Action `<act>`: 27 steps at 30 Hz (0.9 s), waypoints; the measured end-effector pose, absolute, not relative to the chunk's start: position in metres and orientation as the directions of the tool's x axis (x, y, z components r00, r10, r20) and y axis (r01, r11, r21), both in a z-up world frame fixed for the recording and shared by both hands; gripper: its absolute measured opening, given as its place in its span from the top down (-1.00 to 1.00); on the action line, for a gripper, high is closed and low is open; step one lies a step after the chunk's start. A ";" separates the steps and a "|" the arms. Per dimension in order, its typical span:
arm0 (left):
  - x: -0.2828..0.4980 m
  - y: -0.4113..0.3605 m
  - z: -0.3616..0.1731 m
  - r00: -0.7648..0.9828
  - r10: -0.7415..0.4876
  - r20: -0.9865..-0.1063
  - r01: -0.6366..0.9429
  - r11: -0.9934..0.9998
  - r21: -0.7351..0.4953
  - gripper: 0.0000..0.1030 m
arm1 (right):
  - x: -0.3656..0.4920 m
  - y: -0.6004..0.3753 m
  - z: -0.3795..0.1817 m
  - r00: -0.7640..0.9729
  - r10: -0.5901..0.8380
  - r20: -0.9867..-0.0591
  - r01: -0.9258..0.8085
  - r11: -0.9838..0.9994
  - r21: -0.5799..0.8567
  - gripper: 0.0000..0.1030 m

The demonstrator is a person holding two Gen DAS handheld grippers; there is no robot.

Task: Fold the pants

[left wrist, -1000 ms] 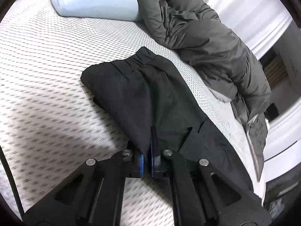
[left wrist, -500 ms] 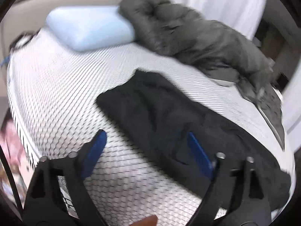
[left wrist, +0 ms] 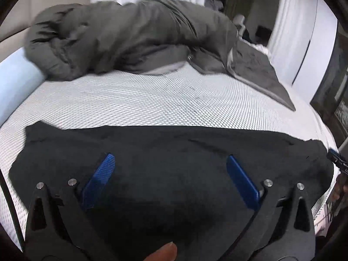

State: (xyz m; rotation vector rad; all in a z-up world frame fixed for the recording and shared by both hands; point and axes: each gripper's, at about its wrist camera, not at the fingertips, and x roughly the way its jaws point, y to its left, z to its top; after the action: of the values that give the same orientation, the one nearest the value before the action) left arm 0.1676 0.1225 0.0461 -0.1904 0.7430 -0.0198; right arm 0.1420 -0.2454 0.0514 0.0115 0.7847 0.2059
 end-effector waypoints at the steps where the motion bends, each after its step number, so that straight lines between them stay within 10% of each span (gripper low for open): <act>1: 0.172 0.118 0.045 0.727 -0.090 -0.680 -0.047 0.983 -0.180 -0.98 | 0.152 -0.227 0.052 0.675 0.210 -0.707 -0.234 0.970 0.065 -0.98; 18: 0.252 0.057 -0.023 0.511 -0.022 -0.859 0.096 0.995 0.032 -0.84 | 0.257 -0.093 -0.026 0.379 0.206 -0.902 -0.540 0.841 -0.035 -0.89; 19: 0.253 0.058 -0.027 0.493 -0.035 -0.869 0.101 0.995 0.017 -0.80 | 0.259 -0.088 -0.033 0.369 0.185 -0.911 -0.555 0.830 -0.056 -0.79; 23: 0.255 0.064 -0.035 0.469 -0.016 -0.883 0.078 0.997 0.024 -0.74 | 0.253 -0.080 -0.045 0.369 0.161 -0.915 -0.605 0.789 -0.105 0.70; 27: 0.255 0.074 -0.027 0.493 -0.007 -0.870 0.050 0.999 0.020 -0.74 | 0.250 -0.087 -0.022 0.469 0.163 -0.868 -0.579 0.799 -0.163 0.97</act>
State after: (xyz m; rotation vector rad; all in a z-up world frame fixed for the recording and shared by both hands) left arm 0.2550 0.0743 -0.0270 0.0448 1.0544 -0.0345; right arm 0.2503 -0.0867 -0.0218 -0.4763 0.9855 0.4760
